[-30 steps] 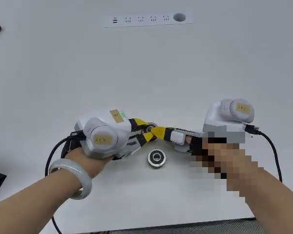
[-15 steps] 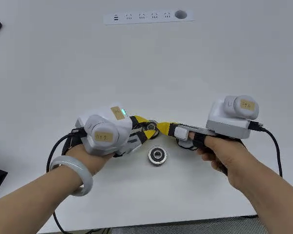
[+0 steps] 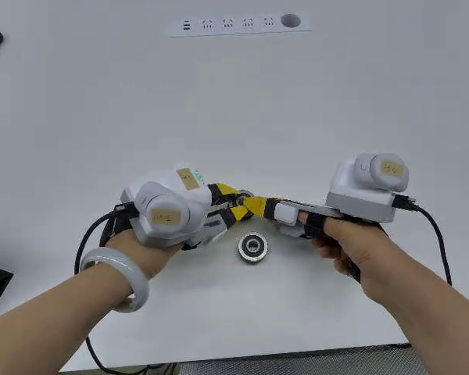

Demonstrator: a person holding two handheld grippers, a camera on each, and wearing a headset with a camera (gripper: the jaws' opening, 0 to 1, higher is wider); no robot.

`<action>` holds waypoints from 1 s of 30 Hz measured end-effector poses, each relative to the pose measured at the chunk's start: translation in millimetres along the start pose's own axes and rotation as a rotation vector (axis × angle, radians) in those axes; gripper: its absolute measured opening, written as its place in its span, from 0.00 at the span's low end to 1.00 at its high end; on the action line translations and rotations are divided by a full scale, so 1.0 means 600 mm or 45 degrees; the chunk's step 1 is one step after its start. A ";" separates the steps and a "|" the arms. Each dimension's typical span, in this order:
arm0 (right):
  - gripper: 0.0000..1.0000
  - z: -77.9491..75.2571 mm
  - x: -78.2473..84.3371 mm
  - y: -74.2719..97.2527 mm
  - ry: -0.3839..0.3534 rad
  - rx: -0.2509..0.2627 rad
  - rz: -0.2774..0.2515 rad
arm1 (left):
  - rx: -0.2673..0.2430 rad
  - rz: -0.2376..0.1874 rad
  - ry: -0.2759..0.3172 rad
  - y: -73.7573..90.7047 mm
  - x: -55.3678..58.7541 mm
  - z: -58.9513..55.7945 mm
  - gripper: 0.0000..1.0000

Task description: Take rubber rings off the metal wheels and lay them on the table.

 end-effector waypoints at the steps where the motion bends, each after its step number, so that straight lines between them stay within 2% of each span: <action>1: 0.19 0.000 0.000 0.001 -0.007 -0.005 -0.002 | 0.000 -0.001 0.001 0.000 0.000 0.000 0.13; 7: 0.17 -0.007 -0.001 0.010 -0.048 -0.025 -0.003 | -0.001 -0.005 0.005 0.001 0.000 0.000 0.13; 15: 0.13 -0.011 -0.001 0.011 -0.034 -0.008 -0.007 | -0.002 -0.004 0.007 0.001 -0.001 -0.001 0.13; 25: 0.13 -0.008 0.000 0.012 -0.054 -0.027 -0.006 | 0.000 -0.005 0.012 0.002 -0.002 -0.002 0.13; 28: 0.10 -0.008 -0.001 0.019 -0.044 -0.012 -0.016 | -0.001 -0.004 0.011 0.002 -0.003 -0.002 0.13; 30: 0.03 -0.010 -0.001 0.021 -0.038 -0.001 -0.021 | 0.000 -0.005 0.011 0.002 -0.003 -0.002 0.13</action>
Point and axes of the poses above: the centre of the closed fingertips' face, and the gripper's own axes: y roughly backward along the fingers, z roughly to its left, x roughly out of its underside, the point moved 8 cm from there along y, roughly backward along the fingers, and after that the axes turned 6 degrees about -x, right-handed, at the moved point
